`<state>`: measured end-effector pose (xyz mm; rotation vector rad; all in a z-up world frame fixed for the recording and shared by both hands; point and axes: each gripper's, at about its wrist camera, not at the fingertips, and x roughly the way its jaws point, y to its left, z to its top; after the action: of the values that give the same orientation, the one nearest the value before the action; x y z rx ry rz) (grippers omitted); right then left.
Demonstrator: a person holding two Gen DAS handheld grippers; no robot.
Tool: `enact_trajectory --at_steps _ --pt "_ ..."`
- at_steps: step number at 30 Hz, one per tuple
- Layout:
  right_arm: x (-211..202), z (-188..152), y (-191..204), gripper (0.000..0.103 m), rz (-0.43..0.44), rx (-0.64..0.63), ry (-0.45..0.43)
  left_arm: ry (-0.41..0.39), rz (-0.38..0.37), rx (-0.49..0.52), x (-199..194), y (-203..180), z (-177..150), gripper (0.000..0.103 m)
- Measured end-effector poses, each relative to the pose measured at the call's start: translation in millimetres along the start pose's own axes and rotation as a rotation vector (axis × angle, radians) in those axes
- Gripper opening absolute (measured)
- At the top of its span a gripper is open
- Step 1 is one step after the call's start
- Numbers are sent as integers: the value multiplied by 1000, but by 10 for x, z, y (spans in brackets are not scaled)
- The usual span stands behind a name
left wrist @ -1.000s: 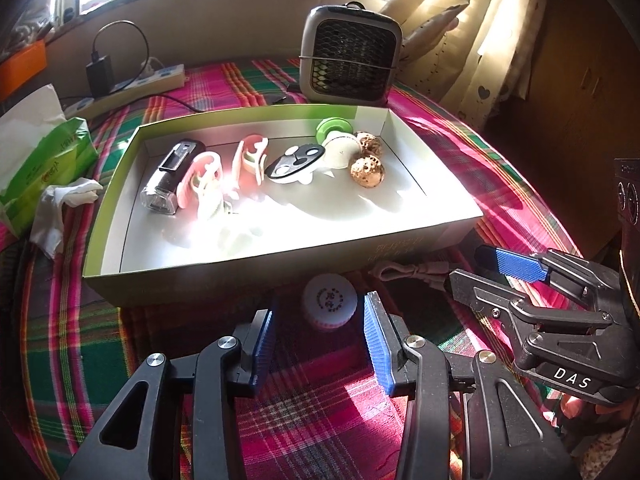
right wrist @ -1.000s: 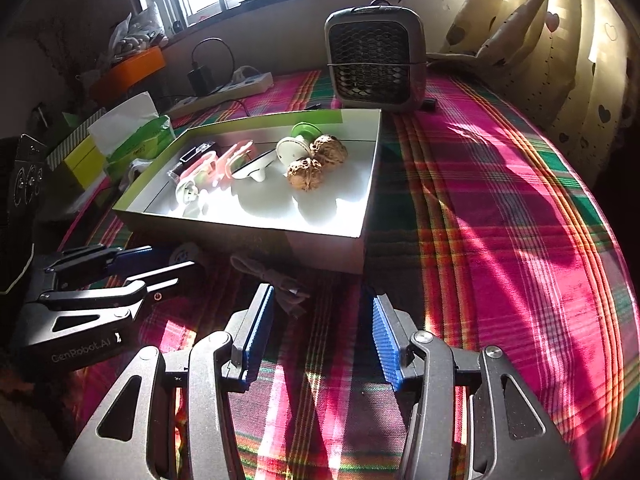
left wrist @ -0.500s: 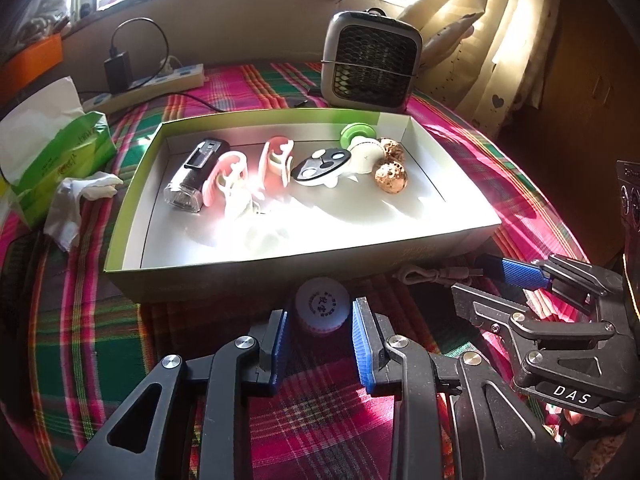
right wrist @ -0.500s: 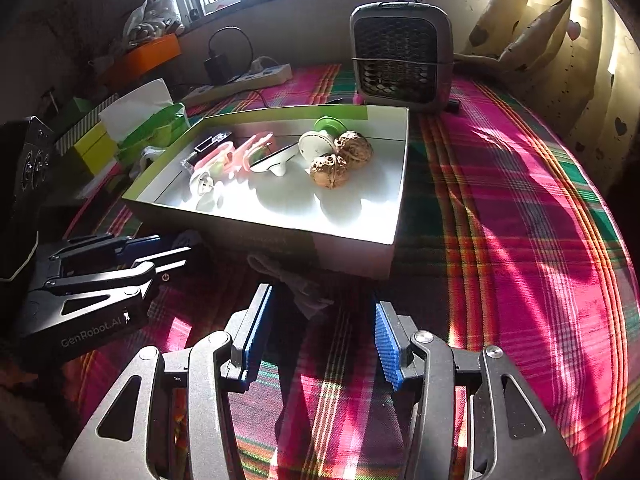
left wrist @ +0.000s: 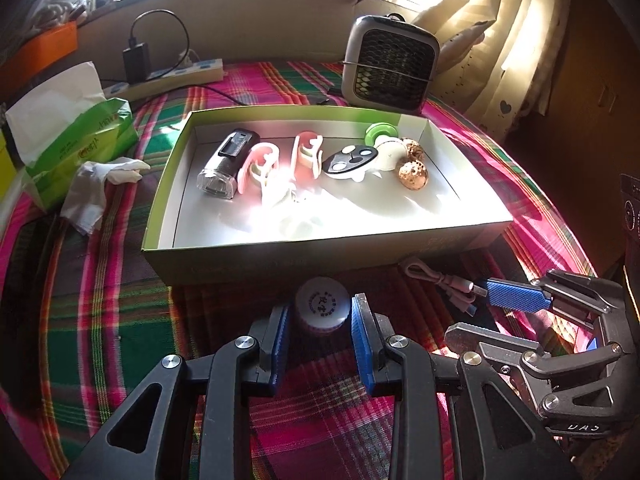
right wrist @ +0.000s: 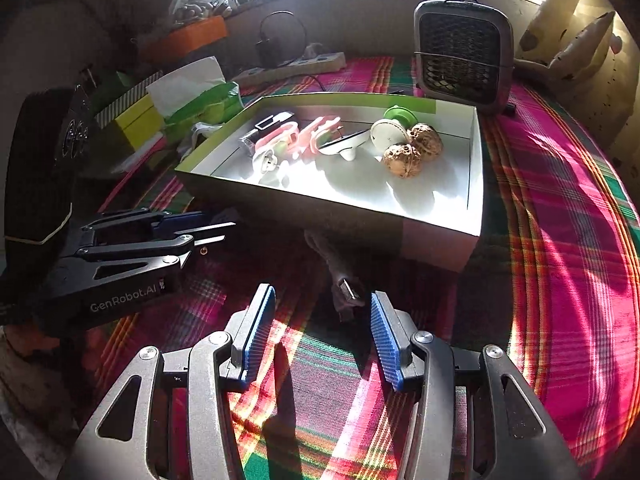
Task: Organize objects
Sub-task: 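Move the left tool to the small white round jar while the right tool approaches the white cable, then close the left tool on the white jar while the right tool closes on the cable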
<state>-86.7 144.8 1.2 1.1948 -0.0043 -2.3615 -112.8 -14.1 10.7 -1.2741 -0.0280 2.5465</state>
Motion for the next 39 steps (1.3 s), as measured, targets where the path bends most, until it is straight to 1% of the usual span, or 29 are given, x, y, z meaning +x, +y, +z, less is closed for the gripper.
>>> enact_trajectory --at_steps 2,5,14,23,25,27,31,36,39 --pt "9 9 -14 49 2 5 -1 0 1 -4 -5 17 -4 26" --pt "33 52 -36 49 -37 20 -8 0 1 -5 -8 25 -5 26" --pt "180 114 157 49 -194 -111 12 -1 8 5 -7 22 -3 27" --pt "198 120 158 49 -208 -108 8 -16 42 37 3 -19 -9 27" --pt "196 118 162 46 -199 -108 8 -21 50 45 7 -34 -16 27" --pt "191 112 171 40 -196 -112 5 -23 61 55 12 -53 -22 27" --pt "188 108 190 33 -181 -117 4 -27 70 61 19 -66 -26 27" --pt "181 106 201 19 -168 -119 3 -28 73 63 21 -67 -27 27" --pt "180 102 211 16 -161 -121 4 -28 74 64 22 -70 -30 26"
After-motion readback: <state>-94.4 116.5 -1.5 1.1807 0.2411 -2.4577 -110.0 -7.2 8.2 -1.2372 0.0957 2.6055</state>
